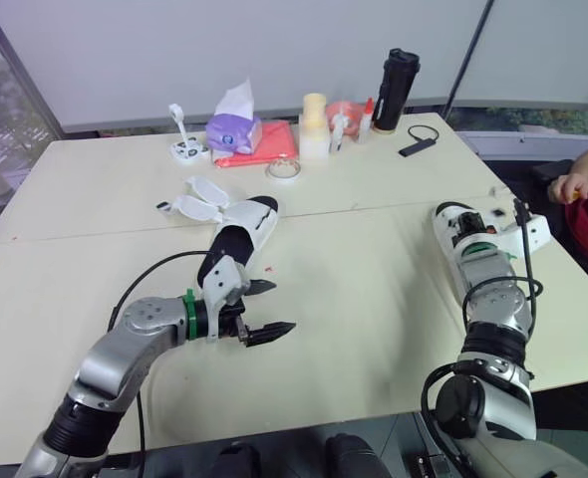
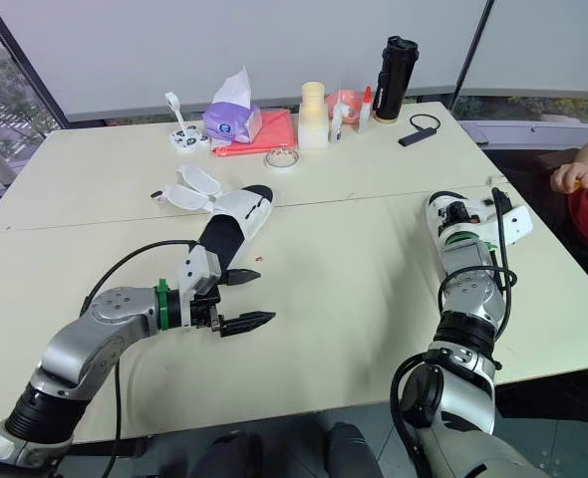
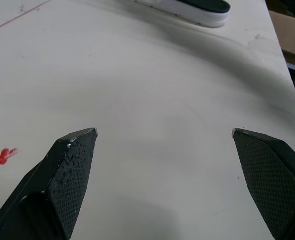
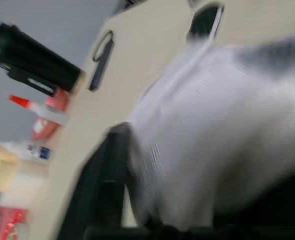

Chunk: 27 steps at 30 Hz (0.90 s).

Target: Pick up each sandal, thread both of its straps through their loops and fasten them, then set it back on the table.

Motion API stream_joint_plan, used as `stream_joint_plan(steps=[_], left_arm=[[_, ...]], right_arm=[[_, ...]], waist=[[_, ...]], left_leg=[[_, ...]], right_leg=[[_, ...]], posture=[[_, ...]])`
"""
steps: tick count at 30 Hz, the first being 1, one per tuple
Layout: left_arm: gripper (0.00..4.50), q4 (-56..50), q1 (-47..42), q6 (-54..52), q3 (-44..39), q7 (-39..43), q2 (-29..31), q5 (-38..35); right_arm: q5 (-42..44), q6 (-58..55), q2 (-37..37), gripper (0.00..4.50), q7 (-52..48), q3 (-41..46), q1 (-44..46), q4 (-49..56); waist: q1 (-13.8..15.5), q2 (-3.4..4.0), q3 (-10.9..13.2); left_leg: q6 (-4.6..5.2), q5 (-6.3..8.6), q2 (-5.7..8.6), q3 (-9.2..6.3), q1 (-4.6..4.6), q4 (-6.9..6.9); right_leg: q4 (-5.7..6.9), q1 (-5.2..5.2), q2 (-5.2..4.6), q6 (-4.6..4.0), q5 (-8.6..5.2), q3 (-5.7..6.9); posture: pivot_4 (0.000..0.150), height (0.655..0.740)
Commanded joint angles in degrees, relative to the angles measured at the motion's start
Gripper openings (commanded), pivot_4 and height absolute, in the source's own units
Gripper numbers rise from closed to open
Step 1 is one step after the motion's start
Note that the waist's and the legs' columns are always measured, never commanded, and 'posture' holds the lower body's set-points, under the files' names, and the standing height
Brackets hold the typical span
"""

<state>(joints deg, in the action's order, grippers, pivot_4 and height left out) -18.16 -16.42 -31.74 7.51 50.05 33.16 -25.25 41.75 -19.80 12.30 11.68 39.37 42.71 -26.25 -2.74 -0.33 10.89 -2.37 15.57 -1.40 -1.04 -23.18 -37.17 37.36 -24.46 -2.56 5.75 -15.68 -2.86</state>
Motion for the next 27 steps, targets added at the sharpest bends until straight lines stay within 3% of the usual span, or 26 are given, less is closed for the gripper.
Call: stream_joint_plan(steps=[1,2,3,7,10,13,17,20,22,27], left_arm=[[4.5,-1.3,0.0,0.9,-0.7,-0.1,-0.1,-0.1],[4.5,-1.2,0.1,1.0,-0.8,0.0,0.0,-0.1],[4.5,-0.9,0.0,1.0,-0.7,-0.1,-0.2,-0.1],[4.5,0.2,-1.0,1.8,-0.2,-0.1,-0.7,0.7],[4.5,1.9,-2.6,4.7,-2.4,-2.7,-1.1,3.0],[4.5,4.1,-4.9,7.0,-5.1,-6.5,-2.4,4.2],[4.5,6.1,-6.1,8.3,-6.2,-8.3,-3.0,5.4],[4.5,9.2,-8.0,10.0,-6.4,-9.2,-2.6,7.5],[4.5,13.0,-10.4,15.4,-4.6,-9.8,-0.9,12.9],[4.5,27.3,-18.1,37.9,4.1,-22.0,3.2,36.7]], right_arm=[[1.1,-0.5,0.9,3.79,-0.7,0.3,-0.3,0.3],[1.2,-0.6,0.9,4.36,-0.8,0.3,-0.4,0.4],[2.1,-1.0,0.7,4.44,-0.4,0.9,-0.7,1.0],[7.0,-8.9,-0.3,4.44,2.6,1.2,-6.0,10.1],[10.4,-18.9,1.9,4.44,1.1,-3.9,-18.3,29.7],[24.2,-28.5,5.4,4.44,-4.6,-5.7,-30.2,45.5],[40.1,-36.3,13.6,4.44,-16.7,-5.3,-42.0,54.1],[46.0,-38.9,19.6,4.44,-24.3,-2.1,-52.2,55.8],[44.6,-38.7,23.6,4.44,-28.7,-3.6,-54.4,59.9],[38.1,-34.8,27.1,4.44,-28.7,-14.3,-46.7,66.9]], waist=[[0.1,-0.07,-0.1],[0.2,-0.09,-0.1],[0.2,-0.1,-0.1],[0.5,-0.11,-0.1],[1.1,-0.09,-0.1],[1.9,-0.06,-0.1],[1.4,-0.04,-0.1],[2.0,-0.15,-0.1],[2.1,-0.16,-0.1],[1.8,-0.31,-0.1]], left_leg=[[0.0,0.0,0.0,0.0,0.0,0.0],[0.0,0.0,0.0,0.0,0.0,-0.01],[0.0,0.0,0.0,-0.01,0.0,-0.03],[0.0,0.0,0.01,-0.04,-0.02,-0.1],[0.0,0.0,0.01,-0.25,-0.11,-0.05],[0.0,0.0,0.01,-0.42,-0.18,0.0],[0.01,0.0,0.06,-0.27,-0.08,-0.1],[0.02,0.01,0.05,-0.34,0.02,-0.14],[0.02,0.01,0.05,-0.45,0.0,-0.17],[0.02,-0.01,0.06,-0.49,0.08,-0.29]], right_leg=[[0.0,0.0,0.0,0.0,0.0,0.0],[0.0,0.01,0.0,0.0,0.0,0.0],[0.0,0.01,-0.01,0.0,0.0,0.0],[-0.01,0.06,-0.04,0.0,0.0,0.01],[-0.03,0.05,0.01,0.0,-0.01,0.05],[-0.06,0.02,0.08,0.01,-0.02,0.06],[-0.03,0.1,0.05,0.02,0.0,-0.06],[-0.07,0.31,0.14,0.02,-0.02,-0.03],[-0.15,0.38,0.18,0.02,-0.02,0.04],[-0.15,0.43,0.32,-0.03,0.03,-0.05]], posture=[[0.15,0.74],[0.15,0.74],[0.15,0.74],[0.15,0.74],[0.15,0.74],[0.15,0.74],[0.15,0.74],[0.15,0.74],[0.15,0.74],[0.15,0.74]])
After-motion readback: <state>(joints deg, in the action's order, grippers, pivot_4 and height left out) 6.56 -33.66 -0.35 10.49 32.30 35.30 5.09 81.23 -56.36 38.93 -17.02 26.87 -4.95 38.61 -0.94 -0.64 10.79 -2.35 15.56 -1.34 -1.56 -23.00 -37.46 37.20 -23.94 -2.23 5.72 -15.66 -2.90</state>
